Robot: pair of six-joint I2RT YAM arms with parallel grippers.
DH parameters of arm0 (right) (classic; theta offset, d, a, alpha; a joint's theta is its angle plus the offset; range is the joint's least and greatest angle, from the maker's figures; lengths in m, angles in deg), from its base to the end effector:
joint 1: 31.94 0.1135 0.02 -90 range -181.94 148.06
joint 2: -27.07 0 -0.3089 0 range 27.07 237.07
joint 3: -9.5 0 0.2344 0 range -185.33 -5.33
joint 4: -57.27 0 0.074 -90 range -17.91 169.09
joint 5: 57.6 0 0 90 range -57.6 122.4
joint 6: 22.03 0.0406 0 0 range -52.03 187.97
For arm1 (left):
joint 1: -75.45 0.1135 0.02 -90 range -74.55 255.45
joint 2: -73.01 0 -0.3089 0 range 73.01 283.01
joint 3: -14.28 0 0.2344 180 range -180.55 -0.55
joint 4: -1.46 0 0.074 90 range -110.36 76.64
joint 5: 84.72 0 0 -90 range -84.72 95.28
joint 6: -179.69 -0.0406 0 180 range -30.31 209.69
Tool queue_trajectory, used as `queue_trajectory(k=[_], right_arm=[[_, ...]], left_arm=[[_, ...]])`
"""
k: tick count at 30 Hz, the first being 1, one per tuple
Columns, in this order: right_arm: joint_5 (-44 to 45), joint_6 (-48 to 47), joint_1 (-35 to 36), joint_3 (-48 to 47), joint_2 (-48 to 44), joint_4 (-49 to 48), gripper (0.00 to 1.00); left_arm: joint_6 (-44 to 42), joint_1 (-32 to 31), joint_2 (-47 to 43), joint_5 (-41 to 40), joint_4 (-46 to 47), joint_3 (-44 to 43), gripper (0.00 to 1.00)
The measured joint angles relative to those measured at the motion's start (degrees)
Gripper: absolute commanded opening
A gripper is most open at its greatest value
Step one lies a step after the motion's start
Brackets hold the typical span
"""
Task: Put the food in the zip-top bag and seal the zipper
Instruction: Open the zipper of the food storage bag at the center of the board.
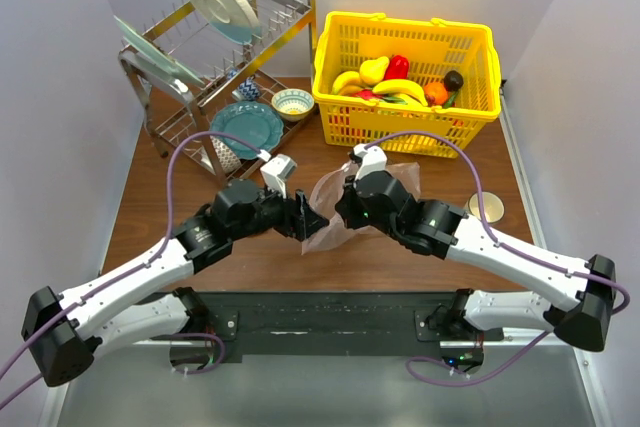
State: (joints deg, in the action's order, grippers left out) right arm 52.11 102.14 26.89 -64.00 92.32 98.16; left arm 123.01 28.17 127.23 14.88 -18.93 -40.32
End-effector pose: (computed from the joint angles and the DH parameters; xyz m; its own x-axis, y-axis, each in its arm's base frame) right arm 0.1241 0.1787 0.3671 -0.6008 0.0283 -0.7989 -0.3880 0.8634 0.3224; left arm 0.1178 -0.1375 0.3266 -0.6503 -0.0941 -0.7538 0.5666 0.6009 -0.5638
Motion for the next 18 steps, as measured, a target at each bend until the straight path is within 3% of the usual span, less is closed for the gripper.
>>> queue_trajectory(k=[9, 11, 12, 13, 15, 16, 18], right_arm=[[-1.64, 0.92, -0.02, 0.00, 0.68, -1.38, 0.00], [-1.90, 1.01, 0.00, 0.00, 0.68, -1.42, 0.00], [-2.27, 1.05, -0.02, 0.00, 0.68, -1.49, 0.00], [-2.60, 1.16, -0.02, 0.00, 0.68, -1.55, 0.00], [-2.95, 1.25, 0.00, 0.00, 0.68, -1.62, 0.00], [-2.95, 1.25, -0.02, 0.00, 0.61, -1.64, 0.11], [-2.91, 1.36, -0.02, 0.00, 0.55, -1.62, 0.36]], left_arm=[[-0.66, -0.04, -1.31, -4.39, 4.17, 0.13, 0.62], [-1.49, -0.04, -0.61, -5.25, 4.13, -0.02, 0.52], [-1.75, -0.04, 0.04, -5.60, 4.13, -0.22, 0.46], [-2.19, -0.04, 0.74, -5.86, 4.15, -0.39, 0.27], [-2.84, -0.04, 2.14, -6.49, 4.13, -0.52, 0.05], [-3.43, -0.07, 2.69, -6.95, 4.07, -0.52, 0.00], [-4.55, -0.07, 3.19, -8.41, 3.74, -0.52, 0.00]])
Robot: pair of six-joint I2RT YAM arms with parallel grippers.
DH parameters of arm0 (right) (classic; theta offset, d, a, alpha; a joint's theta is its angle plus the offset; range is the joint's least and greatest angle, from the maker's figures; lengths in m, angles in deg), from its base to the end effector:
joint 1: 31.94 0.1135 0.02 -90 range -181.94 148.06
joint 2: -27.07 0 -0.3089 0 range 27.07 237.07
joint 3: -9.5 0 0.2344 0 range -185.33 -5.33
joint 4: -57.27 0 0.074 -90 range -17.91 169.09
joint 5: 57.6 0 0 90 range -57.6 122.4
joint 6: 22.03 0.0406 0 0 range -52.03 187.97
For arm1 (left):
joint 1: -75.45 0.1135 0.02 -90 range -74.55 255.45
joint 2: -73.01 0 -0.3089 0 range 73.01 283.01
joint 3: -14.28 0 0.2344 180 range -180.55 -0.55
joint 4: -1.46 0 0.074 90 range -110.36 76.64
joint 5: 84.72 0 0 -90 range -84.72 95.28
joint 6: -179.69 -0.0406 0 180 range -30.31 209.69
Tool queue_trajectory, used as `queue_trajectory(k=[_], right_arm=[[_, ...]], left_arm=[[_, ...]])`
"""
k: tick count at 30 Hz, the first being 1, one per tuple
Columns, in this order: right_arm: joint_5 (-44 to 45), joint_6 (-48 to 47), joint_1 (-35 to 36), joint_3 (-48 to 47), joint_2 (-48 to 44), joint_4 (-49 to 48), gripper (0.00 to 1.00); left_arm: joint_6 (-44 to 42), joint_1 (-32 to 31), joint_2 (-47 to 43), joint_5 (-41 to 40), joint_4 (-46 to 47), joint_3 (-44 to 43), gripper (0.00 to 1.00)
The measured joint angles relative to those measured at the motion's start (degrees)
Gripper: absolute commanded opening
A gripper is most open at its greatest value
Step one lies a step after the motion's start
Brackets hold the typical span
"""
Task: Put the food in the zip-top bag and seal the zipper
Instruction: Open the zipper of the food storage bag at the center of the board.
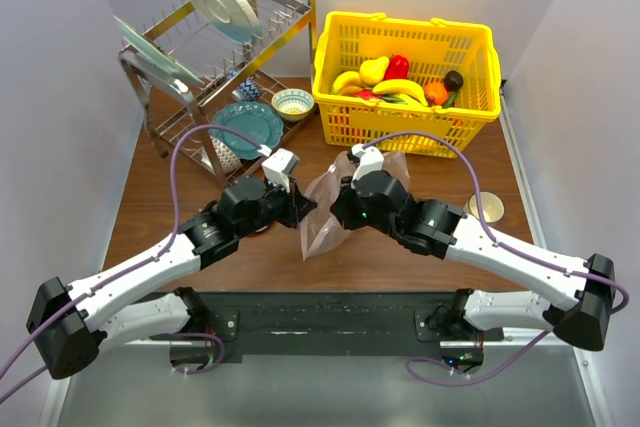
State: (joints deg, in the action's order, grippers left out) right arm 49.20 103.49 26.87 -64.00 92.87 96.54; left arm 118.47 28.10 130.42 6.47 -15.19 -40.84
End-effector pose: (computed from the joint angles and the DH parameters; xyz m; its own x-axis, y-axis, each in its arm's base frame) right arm 0.1249 0.1837 0.3676 -0.6224 0.0459 -0.7814 -0.4052 0.8352 0.3718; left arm 0.1323 -0.1449 0.3272 -0.5532 -0.1099 -0.8258 0.5503 0.6960 -0.4613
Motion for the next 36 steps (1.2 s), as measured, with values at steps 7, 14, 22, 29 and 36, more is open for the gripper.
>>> queue_trajectory(k=[7, 14, 22, 29, 36], right_arm=[[0.28, 0.11, 0.00, 0.00, -0.42, 0.26, 0.64], [0.20, 0.09, 0.00, 0.46, -0.61, -0.74, 0.61], [2.16, 0.63, 0.00, 3.41, -0.52, -2.47, 0.52], [5.29, 4.17, -0.35, 8.96, -0.17, -2.49, 0.49], [5.49, 7.45, -0.37, 15.43, -9.07, -2.78, 0.53]], left_arm=[[-3.98, -0.04, -0.48, -6.80, -6.64, -4.46, 0.00], [-8.11, -0.04, -1.25, -12.24, -12.09, -12.33, 0.00], [-8.11, -0.09, -1.36, -10.62, -9.38, -8.00, 0.00], [-3.41, -1.70, 5.07, -5.66, -1.62, 3.58, 0.00], [-0.26, -2.62, 10.36, -1.68, 6.27, 5.29, 0.00]])
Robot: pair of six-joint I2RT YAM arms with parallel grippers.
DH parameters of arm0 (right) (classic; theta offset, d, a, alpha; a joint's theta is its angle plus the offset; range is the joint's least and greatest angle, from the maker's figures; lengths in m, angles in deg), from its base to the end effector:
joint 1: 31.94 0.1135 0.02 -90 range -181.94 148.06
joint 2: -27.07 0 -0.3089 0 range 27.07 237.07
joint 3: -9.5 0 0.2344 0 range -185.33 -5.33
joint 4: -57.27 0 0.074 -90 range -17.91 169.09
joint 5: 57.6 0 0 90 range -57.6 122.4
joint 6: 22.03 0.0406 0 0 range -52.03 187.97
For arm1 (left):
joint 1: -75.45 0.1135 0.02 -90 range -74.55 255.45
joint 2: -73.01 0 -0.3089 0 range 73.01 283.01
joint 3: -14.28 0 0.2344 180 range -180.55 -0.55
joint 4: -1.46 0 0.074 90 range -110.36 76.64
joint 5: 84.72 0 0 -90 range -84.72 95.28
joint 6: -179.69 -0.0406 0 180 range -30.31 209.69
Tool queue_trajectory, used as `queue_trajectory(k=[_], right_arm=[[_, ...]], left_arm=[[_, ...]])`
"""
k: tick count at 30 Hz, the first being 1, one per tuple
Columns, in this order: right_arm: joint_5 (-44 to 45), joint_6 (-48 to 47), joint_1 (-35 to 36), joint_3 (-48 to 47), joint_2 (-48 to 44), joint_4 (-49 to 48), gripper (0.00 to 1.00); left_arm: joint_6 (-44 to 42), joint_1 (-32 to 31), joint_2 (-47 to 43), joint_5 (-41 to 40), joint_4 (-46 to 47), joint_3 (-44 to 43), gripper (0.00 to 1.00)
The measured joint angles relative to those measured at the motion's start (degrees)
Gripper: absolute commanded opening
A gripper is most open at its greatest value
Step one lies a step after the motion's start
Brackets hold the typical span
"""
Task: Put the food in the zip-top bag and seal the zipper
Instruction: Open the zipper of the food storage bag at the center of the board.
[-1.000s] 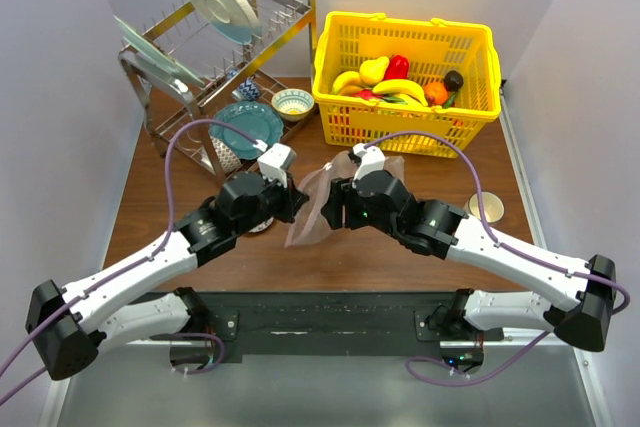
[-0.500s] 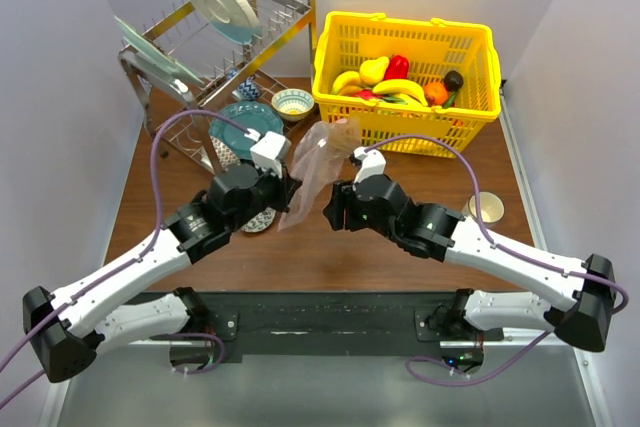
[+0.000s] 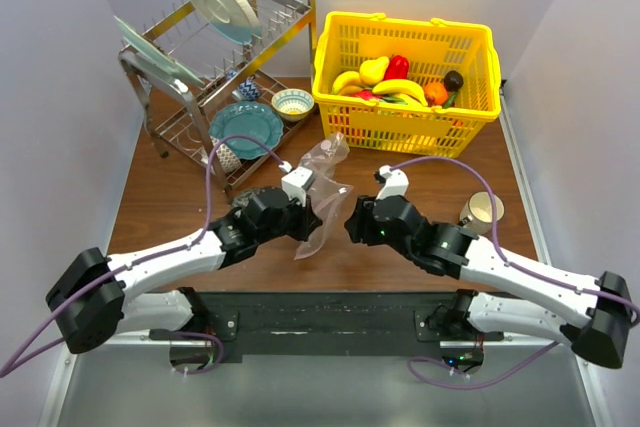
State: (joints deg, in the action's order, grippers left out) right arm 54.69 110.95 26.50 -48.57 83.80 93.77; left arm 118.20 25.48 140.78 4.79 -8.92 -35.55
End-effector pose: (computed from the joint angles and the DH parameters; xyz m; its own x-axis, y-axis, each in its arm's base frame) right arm 0.1053 0.1420 0.3130 -0.6474 0.1513 -0.7470 -0.2526 0.8821 0.3976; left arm 0.1463 -0.1736 0.2729 -0.6313 0.0095 -0.7755 0.5229 0.7436 -0.4166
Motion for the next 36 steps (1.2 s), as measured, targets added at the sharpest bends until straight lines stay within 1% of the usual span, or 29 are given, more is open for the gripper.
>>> queue_trajectory(k=[3, 8, 12, 17, 23, 26, 28, 30, 35, 36], right_arm=[[-1.60, 1.20, -0.04, 2.75, -2.91, -2.58, 0.53], [-5.57, 1.84, -0.07, 6.05, -2.34, -6.69, 0.54], [-7.78, 1.22, -0.07, 6.10, -0.63, -9.01, 0.61], [-7.02, 0.76, -0.04, 4.48, 1.03, -8.59, 0.70], [-3.45, 1.14, 0.02, 1.14, 4.76, -6.05, 0.71], [-1.60, 1.70, 0.07, -0.24, 7.04, -4.11, 0.68], [-0.24, 2.05, 0.07, -1.09, 8.20, -2.86, 0.63], [1.55, 2.40, 0.07, -2.03, 8.94, -1.25, 0.57], [6.14, 2.93, 0.13, -3.89, 9.01, 2.49, 0.45], [7.02, 2.91, 0.13, -4.00, 8.66, 3.19, 0.39]], left_arm=[[0.94, 0.00, 1.42, 1.57, 2.89, -0.13, 0.00], [2.40, -0.07, 3.87, 3.93, 5.60, -0.70, 0.00], [3.41, -0.09, 5.25, 5.38, 6.86, -1.44, 0.00], [3.93, -0.09, 5.73, 6.19, 7.74, -2.16, 0.00], [4.04, -0.09, 6.23, 6.40, 8.44, -2.78, 0.00], [4.04, -0.09, 6.51, 6.49, 8.41, -2.91, 0.00], [4.04, -0.09, 6.64, 6.49, 8.41, -2.93, 0.00], [4.04, -0.09, 6.64, 6.51, 8.37, -2.99, 0.00], [3.98, -0.09, 6.67, 6.45, 8.11, -3.82, 0.00], [3.91, -0.11, 6.67, 6.38, 8.04, -4.04, 0.00]])
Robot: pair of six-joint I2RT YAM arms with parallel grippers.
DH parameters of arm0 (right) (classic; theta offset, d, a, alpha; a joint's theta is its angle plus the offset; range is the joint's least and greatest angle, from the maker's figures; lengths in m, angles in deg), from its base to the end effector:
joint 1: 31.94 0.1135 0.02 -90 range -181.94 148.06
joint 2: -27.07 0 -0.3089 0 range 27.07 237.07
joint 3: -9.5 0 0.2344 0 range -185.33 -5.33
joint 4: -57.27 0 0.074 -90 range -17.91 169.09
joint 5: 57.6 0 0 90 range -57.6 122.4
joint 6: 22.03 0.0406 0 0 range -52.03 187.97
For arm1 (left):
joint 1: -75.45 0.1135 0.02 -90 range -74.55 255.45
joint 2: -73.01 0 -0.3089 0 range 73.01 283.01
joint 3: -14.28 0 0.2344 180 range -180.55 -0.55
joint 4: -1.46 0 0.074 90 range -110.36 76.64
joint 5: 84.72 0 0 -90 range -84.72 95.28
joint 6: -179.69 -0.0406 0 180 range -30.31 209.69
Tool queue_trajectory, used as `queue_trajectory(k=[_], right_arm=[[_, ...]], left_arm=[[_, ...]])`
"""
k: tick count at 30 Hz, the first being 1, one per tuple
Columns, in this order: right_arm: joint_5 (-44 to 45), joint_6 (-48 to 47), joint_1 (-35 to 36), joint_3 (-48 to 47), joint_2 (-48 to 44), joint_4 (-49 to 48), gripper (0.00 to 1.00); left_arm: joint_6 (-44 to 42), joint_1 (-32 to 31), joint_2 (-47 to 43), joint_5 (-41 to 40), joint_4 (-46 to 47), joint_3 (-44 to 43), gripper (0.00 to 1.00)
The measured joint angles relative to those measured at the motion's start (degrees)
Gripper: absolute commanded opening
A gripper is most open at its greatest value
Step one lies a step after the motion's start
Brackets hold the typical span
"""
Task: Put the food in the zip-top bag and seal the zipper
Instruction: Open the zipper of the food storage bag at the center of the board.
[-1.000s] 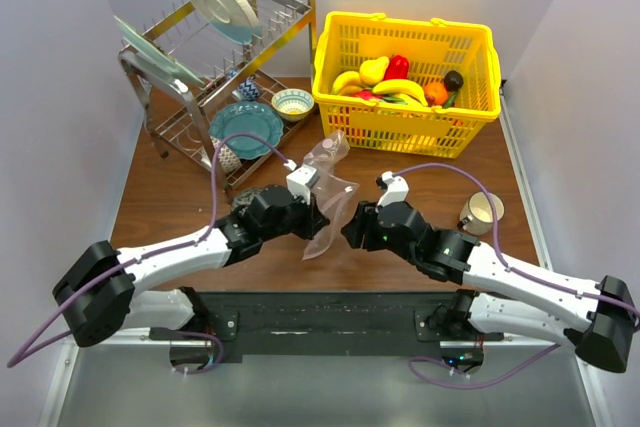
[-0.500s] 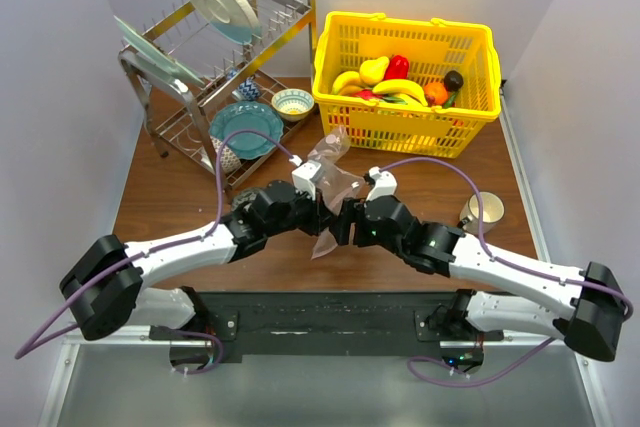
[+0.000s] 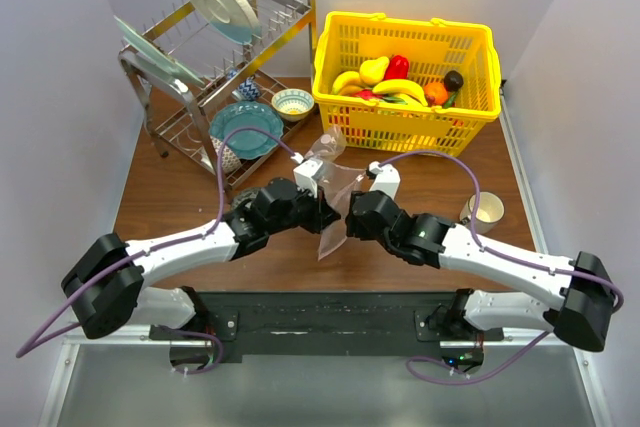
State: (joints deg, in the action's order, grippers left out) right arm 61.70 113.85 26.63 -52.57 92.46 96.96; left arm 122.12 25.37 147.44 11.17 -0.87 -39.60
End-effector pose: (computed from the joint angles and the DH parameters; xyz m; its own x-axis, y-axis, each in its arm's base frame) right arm 0.1240 0.1649 0.3061 -0.6479 0.1405 -0.7487 -0.1328 0.9470 0.2925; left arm 0.1649 -0.2036 0.2843 -0.6522 -0.0517 -0.7562 0.5613 0.6375 -0.5278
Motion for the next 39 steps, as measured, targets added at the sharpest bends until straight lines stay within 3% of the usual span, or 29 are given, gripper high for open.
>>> queue_trajectory(k=[4, 8, 10, 17, 24, 26, 31, 36, 39], right_arm=[[1.86, -0.55, 0.00, 0.00, -2.10, 2.12, 0.28], [3.21, -1.36, 0.04, 0.00, -3.65, 3.26, 0.04], [3.78, -2.03, 0.04, 0.00, -3.85, 3.67, 0.00], [3.02, -4.85, 0.04, 0.00, -3.91, 1.97, 0.00], [-4.52, -4.81, -0.33, -0.81, 0.55, -6.49, 0.00], [-7.04, -4.37, -0.42, -1.73, 3.04, -8.72, 0.00], [-9.60, -1.90, -1.29, -2.49, 5.14, -8.94, 0.00], [-10.82, 1.09, -6.97, 1.29, 3.21, -7.17, 0.00], [-10.84, 1.90, -9.49, 6.82, 0.24, -5.40, 0.09]], left_arm=[[-0.13, 0.00, 0.00, -0.37, -1.01, -0.83, 0.00], [-0.59, -0.20, 0.02, -0.74, -2.51, -1.86, 0.00], [-1.01, -0.20, 0.02, -0.74, -4.22, -2.86, 0.00], [-4.31, -0.24, -0.42, -0.79, -16.17, -11.15, 0.00], [-10.56, -0.24, -2.64, -9.88, -40.26, -31.43, 0.00], [-11.41, -0.24, -3.82, -11.98, -42.91, -33.92, 0.00], [-12.11, -0.24, -4.87, -11.93, -43.30, -29.22, 0.00], [-12.04, -0.24, 2.49, -9.66, -41.27, -24.00, 0.00], [-12.24, -0.24, 7.41, -8.61, -39.71, -23.98, 0.00]])
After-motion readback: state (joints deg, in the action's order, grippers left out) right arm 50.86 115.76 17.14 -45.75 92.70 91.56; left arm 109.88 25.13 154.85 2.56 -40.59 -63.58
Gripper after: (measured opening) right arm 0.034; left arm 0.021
